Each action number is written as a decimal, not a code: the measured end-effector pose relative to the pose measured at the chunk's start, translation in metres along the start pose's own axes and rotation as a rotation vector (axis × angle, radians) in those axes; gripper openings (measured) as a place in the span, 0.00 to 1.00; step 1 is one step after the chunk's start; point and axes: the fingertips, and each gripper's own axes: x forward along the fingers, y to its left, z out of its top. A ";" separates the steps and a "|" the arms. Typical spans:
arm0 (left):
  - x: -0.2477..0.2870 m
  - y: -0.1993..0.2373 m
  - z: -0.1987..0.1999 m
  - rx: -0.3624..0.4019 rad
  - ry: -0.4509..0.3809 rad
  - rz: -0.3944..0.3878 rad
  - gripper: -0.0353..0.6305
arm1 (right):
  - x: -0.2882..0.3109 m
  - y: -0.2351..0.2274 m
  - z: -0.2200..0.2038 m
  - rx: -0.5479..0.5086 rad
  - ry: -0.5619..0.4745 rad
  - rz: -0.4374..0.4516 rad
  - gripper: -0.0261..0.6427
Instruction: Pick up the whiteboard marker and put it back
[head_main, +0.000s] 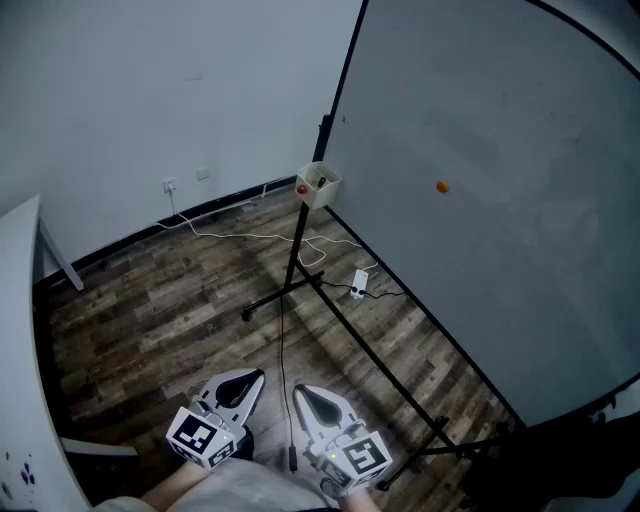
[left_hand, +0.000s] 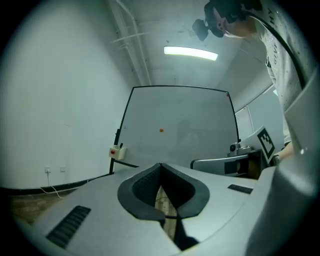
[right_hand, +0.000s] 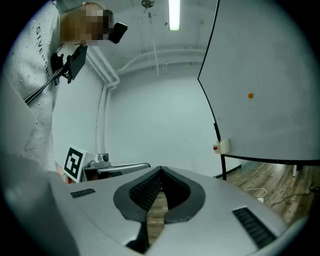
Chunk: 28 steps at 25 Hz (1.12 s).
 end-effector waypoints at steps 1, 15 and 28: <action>0.002 0.004 -0.001 0.000 0.004 0.000 0.08 | 0.004 -0.003 -0.001 -0.002 0.001 -0.004 0.07; 0.081 0.107 0.006 -0.037 0.025 -0.057 0.08 | 0.110 -0.074 0.013 0.003 -0.011 -0.060 0.07; 0.143 0.205 0.014 -0.082 0.000 -0.164 0.08 | 0.216 -0.120 0.034 -0.007 -0.044 -0.134 0.07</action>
